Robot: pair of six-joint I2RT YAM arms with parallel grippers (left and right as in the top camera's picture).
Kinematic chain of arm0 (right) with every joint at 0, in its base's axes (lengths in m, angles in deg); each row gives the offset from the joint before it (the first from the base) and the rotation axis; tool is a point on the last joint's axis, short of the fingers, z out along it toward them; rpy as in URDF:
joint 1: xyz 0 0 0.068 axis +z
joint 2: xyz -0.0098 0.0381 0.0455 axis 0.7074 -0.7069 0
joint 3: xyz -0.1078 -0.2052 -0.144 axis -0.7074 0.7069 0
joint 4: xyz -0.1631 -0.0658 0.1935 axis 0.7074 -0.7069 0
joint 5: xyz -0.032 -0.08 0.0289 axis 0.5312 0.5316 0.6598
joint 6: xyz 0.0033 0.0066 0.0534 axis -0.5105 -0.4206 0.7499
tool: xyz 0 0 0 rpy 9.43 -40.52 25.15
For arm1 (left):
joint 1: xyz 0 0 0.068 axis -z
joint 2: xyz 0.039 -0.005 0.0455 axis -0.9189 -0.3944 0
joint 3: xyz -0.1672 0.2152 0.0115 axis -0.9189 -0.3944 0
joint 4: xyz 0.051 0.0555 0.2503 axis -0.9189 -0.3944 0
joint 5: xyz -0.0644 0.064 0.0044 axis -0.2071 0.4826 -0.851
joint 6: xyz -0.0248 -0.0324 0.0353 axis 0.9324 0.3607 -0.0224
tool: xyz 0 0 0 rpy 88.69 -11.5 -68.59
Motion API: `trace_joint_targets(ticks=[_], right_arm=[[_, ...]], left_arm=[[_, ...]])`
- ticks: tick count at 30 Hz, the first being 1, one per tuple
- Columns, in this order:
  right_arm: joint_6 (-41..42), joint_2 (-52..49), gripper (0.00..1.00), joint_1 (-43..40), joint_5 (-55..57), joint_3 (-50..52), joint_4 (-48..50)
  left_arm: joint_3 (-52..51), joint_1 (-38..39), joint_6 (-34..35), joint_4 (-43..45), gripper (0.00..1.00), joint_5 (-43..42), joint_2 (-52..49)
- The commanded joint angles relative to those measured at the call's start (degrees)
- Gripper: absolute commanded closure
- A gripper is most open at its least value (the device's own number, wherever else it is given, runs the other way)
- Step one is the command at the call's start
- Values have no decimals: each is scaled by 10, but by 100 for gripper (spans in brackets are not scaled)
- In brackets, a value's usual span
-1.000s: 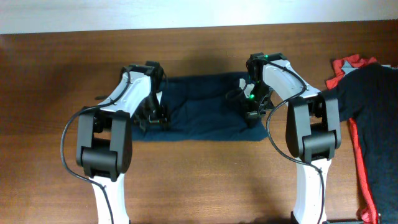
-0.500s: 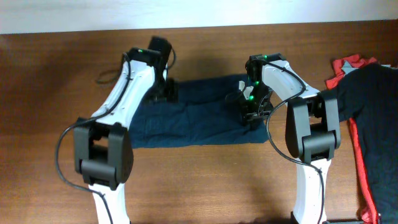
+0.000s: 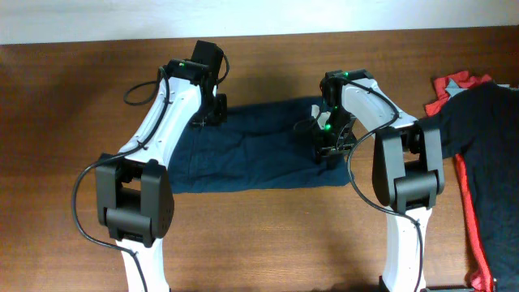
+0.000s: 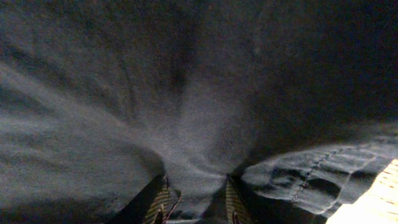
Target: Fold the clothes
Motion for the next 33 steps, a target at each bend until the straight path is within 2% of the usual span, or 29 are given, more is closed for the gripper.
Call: trace_joint_targets(ticks=[1, 11, 18, 26, 31, 33], right_arm=[[-2, -19, 63, -2, 42, 10, 28], [-2, -19, 63, -2, 42, 10, 28], [-2, -19, 63, -2, 37, 10, 50], [36, -16, 64, -2, 28, -7, 53], [34, 22, 64, 0, -5, -94, 13], [34, 40, 69, 5, -15, -129, -9]], left_arm=[[-1, -1, -2, 4, 79, 7, -20], [-1, -14, -2, 58, 80, 68, -103], [6, -62, -15, 119, 80, 94, -114], [54, -87, -20, 92, 81, 94, -110], [133, -80, -19, 40, 81, 52, -77], [152, -78, -19, 27, 81, 25, -64]])
